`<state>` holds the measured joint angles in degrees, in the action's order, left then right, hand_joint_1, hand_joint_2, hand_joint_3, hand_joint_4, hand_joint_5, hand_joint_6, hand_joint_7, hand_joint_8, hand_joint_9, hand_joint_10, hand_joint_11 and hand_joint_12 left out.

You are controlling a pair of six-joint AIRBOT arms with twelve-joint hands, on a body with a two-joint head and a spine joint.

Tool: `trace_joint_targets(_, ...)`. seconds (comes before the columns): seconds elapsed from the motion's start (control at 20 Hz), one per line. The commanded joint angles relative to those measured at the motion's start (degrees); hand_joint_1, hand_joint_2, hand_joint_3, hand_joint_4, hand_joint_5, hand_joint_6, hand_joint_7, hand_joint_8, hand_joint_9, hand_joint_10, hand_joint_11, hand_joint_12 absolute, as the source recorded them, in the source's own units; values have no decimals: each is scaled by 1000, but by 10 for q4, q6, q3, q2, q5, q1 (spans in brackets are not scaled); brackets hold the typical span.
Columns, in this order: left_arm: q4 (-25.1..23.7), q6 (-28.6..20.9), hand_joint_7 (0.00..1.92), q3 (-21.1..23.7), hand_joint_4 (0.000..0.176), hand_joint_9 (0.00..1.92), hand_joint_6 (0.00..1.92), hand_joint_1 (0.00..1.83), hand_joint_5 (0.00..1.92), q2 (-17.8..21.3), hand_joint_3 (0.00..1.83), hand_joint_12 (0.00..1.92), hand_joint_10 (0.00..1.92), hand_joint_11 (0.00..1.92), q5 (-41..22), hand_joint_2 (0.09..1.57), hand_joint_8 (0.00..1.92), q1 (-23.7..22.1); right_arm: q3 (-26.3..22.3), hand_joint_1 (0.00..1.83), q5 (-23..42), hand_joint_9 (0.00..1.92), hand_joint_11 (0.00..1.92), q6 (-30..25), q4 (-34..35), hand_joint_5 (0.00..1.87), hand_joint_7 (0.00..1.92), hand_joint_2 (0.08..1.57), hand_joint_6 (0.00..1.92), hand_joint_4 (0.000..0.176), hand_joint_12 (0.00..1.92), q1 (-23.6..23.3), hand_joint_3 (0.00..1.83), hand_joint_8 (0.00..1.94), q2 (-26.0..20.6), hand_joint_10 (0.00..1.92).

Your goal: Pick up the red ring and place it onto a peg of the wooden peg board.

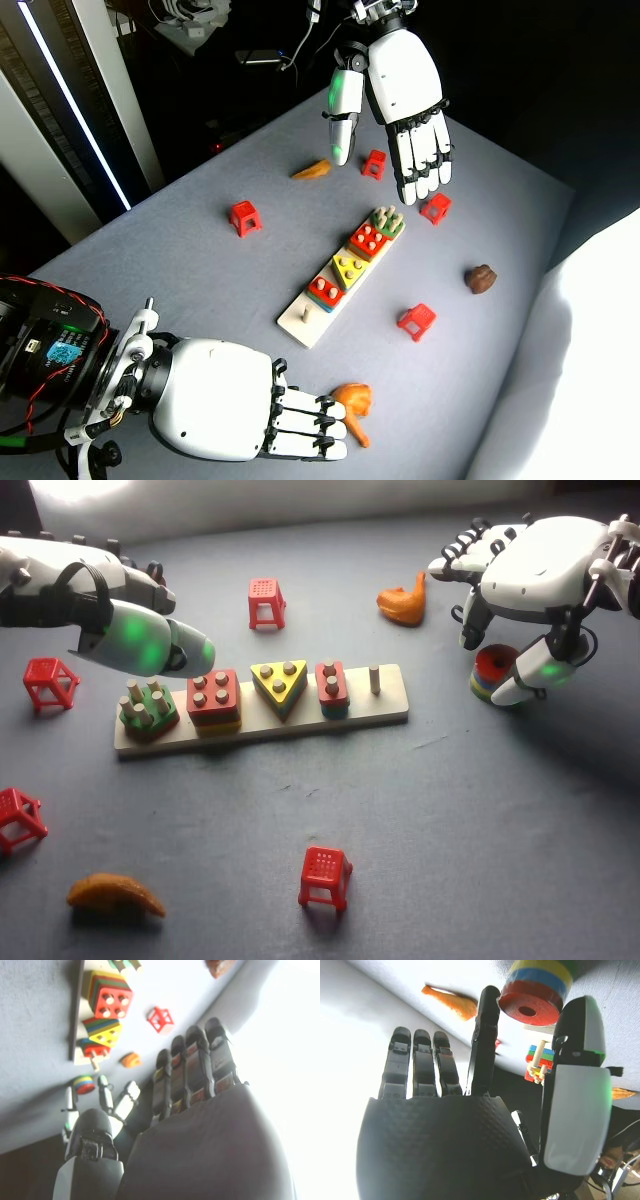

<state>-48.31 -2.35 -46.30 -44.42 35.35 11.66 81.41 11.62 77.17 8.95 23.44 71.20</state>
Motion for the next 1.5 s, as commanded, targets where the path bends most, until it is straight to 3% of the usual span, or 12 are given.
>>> trace_joint_targets(0.0, -29, 2, 161, -1, 0, 114, 3, 0, 161, 0, 0, 165, 4, 0, -22, 1291, 4, -4, 3, 803, 64, 0, 0, -1, 1, 870, 0, 889, 2, 81, 0, 0, 3, 0, -2, 0)
trace_joint_targets(0.25, -29, 2, 179, -1, 0, 142, 2, 0, 176, 0, 0, 237, 6, 0, -22, 1289, 4, -6, 4, 813, 65, 0, 0, -1, 1, 867, 0, 893, 1, 79, 0, 7, 2, 0, -4, 0)
trace_joint_targets(0.45, -29, 2, 150, -1, 0, 109, 2, 0, 145, 0, 2, 145, 3, 0, -22, 1296, 3, -7, 4, 827, 67, 0, 0, -1, 1, 890, 0, 895, 8, 66, 0, 7, 2, 0, -5, 0)
trace_joint_targets(0.55, -29, 2, 167, -1, 0, 123, 1, 0, 158, 0, 0, 190, 2, 0, -22, 1292, 2, -7, 4, 894, 67, 0, 0, -1, 1, 976, 0, 912, 14, 56, 0, 7, 2, 0, -6, 0)
trace_joint_targets(0.6, -29, 2, 168, -1, 0, 123, 1, 0, 161, 0, 0, 197, 0, 0, -22, 1291, 0, -7, 4, 956, 67, 0, 0, -1, 1, 1032, 0, 928, 27, 34, 0, 7, 6, 0, -6, 0)
trace_joint_targets(0.65, -29, 2, 171, -1, 0, 126, 2, 0, 167, 0, 0, 196, 1, 0, -22, 1288, 2, -7, 4, 1074, 68, 0, 0, -1, 1, 1241, 34, 980, 342, 141, 0, 7, 0, 0, -6, 0)
trace_joint_targets(0.75, -29, 2, 165, -1, 0, 122, 1, 0, 160, 0, 0, 179, 0, 0, -22, 1289, 1, -7, 4, 1131, 69, 0, 0, -1, 1, 1227, 112, 1010, 555, 45, 0, 7, 0, 2, -6, 0)
trace_joint_targets(0.8, -29, 2, 168, -1, 0, 125, 3, 0, 164, 0, 0, 178, 2, 0, -22, 1288, 3, -7, 4, 1141, 69, 0, 0, -1, 1, 1215, 132, 1015, 589, 10, 0, 7, 1, 4, -6, 0)
trace_joint_targets(1.05, -29, 2, 163, -1, 0, 118, 1, 0, 159, 0, 0, 163, 1, 0, -22, 1291, 3, -7, 3, 1145, 70, 0, 0, -1, 1, 1189, 180, 1024, 642, 0, 0, 6, 0, 7, -6, 0)
trace_joint_targets(1.1, -29, 2, 173, -1, 0, 125, 2, 0, 166, 0, 1, 184, 3, 0, -22, 1292, 4, -7, 3, 1127, 70, 0, 0, -1, 1, 1168, 187, 1032, 678, 24, 0, 3, 1, 3, -6, 0)
trace_joint_targets(1.15, -29, 2, 172, -1, 0, 125, 1, 0, 165, 0, 2, 161, 2, 0, -22, 1296, 2, -7, -1, 1134, 70, 0, 0, -2, 1, 1163, 188, 1034, 684, 0, 0, -3, 1, 1, -8, 0)
trace_joint_targets(1.45, -29, 2, 163, -1, 0, 125, 1, 0, 147, 0, 0, 183, 0, 0, -22, 1290, 1, -7, -31, 1132, 52, 0, 0, -19, 1, 1165, 201, 1034, 677, 5, 0, -67, 0, 0, -8, 0)
